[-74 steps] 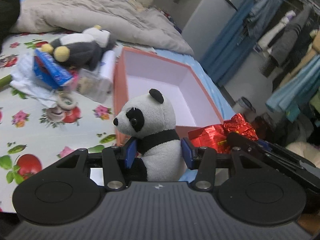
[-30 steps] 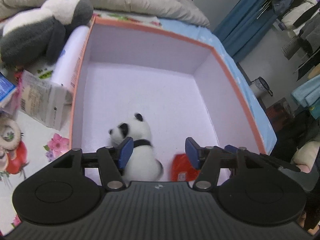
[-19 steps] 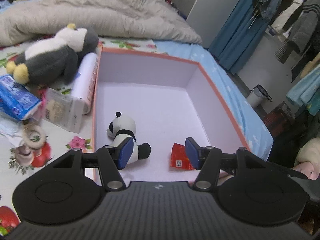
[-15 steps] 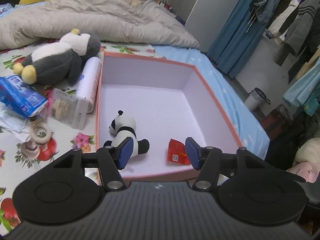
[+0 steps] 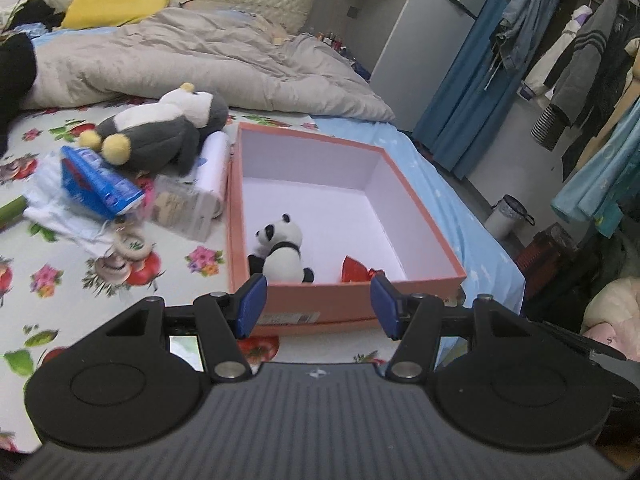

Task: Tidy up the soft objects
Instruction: 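Lift both tools up and away from the pink box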

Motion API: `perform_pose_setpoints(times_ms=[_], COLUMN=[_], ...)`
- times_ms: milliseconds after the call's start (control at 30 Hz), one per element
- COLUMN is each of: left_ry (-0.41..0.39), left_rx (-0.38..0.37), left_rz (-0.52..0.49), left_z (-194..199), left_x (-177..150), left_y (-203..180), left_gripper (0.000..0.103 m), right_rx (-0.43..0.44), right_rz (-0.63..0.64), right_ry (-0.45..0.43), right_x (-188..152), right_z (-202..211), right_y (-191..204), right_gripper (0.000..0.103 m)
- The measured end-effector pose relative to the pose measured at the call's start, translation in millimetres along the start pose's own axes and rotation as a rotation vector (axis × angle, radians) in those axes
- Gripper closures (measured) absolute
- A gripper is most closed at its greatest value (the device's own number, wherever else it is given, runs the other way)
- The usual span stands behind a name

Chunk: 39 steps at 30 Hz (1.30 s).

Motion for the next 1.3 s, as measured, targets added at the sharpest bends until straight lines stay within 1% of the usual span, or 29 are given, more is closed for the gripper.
perform_pose_setpoints(times_ms=[200, 633, 933, 1067, 1133, 1233, 1300], left_ry=[-0.01, -0.066, -0.104, -0.123, -0.126, -0.124, -0.12], left_rx=[0.015, 0.069, 0.135, 0.189, 0.199, 0.214, 0.22], left_rz=[0.023, 0.052, 0.109, 0.148, 0.166, 0.183, 0.199], left_z=[30.2, 80.8, 121.6, 143.2, 151.5, 159.1, 160.1], left_x=[-19.3, -39.6, -66.0, -81.9, -88.1, -96.5, -99.8], left_y=[13.7, 43.4, 71.8, 88.4, 95.3, 105.5, 112.4], left_gripper=[0.04, 0.04, 0.04, 0.04, 0.04, 0.04, 0.04], right_rx=[0.025, 0.113, 0.173, 0.205, 0.213, 0.199, 0.205], right_rz=[0.027, 0.119, 0.157, 0.188, 0.206, 0.248, 0.238], right_ry=[0.007, 0.022, 0.026, 0.033, 0.042, 0.045, 0.061], right_x=[-15.2, -37.4, -51.5, -60.5, -65.9, -71.3, -73.7], right_z=[8.0, 18.2, 26.3, 29.4, 27.9, 22.9, 18.2], right_y=[21.2, 76.9, 104.6, 118.8, 125.3, 133.0, 135.2], right_gripper=[0.064, 0.064, 0.064, 0.064, 0.064, 0.064, 0.064])
Point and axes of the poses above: each gripper's, at about its wrist camera, not at the fingertips, and z roughly against the way its jaws point, y to its left, x to its top, the point moved 8 cm from there along -z, roughly the way its jaws point, and after that the axes turned 3 degrees about -x, right-handed, at the moved point
